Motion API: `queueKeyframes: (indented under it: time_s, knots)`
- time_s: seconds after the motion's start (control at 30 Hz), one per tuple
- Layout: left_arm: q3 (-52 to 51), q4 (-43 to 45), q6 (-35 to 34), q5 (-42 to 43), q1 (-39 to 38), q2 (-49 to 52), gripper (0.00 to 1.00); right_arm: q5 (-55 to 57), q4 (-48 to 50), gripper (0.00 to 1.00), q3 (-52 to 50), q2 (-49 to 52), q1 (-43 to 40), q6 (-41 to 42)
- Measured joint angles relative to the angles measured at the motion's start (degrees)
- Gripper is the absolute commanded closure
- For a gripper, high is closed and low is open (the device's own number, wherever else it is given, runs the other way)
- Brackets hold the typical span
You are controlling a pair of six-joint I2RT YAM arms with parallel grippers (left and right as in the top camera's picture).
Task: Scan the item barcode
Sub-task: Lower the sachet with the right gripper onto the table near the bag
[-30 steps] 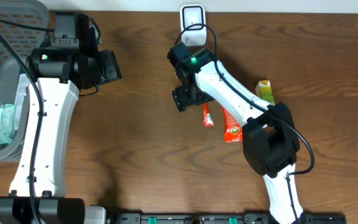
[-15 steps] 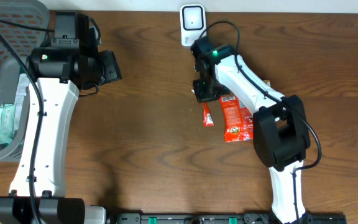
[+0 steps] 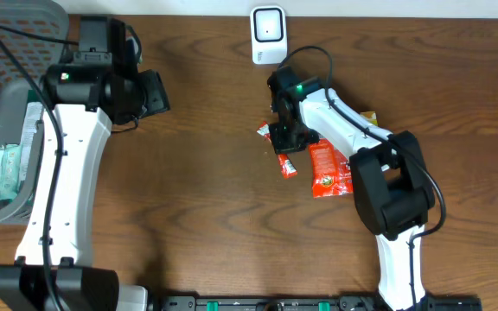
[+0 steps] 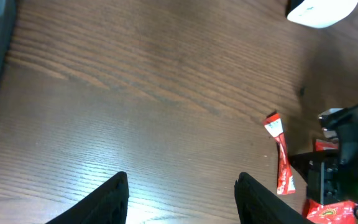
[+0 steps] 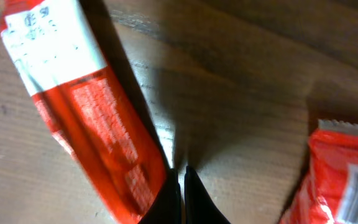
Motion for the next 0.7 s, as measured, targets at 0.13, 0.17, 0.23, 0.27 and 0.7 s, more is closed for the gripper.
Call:
queueKeyframes:
  time_s: [0.13,0.17,0.23,0.27,0.7]
  knots:
    - [0.0,-0.1,-0.1,0.0,0.0,1.0,0.68,-1.2,-1.1,0.99,0.9,-3.0,0.0,-0.2]
    - [0.0,-0.1,0.1,0.0,0.0,1.1,0.75,-2.1,-1.3,0.99,1.2,-3.9,0.0,-0.1]
    - [0.0,-0.2,-0.3,0.0,0.0,1.1,0.81,-3.4,-0.9,0.99,1.3,-4.7,0.0,-0.1]
    - [0.0,-0.2,-0.3,0.0,0.0,1.1,0.81,-3.7,-0.7,0.99,1.3,-4.7,0.0,-0.1]
    - [0.0,-0.2,-0.2,0.0,0.0,1.1,0.81,-2.9,14.6,0.99,-10.7,-5.0,3.7,1.5]
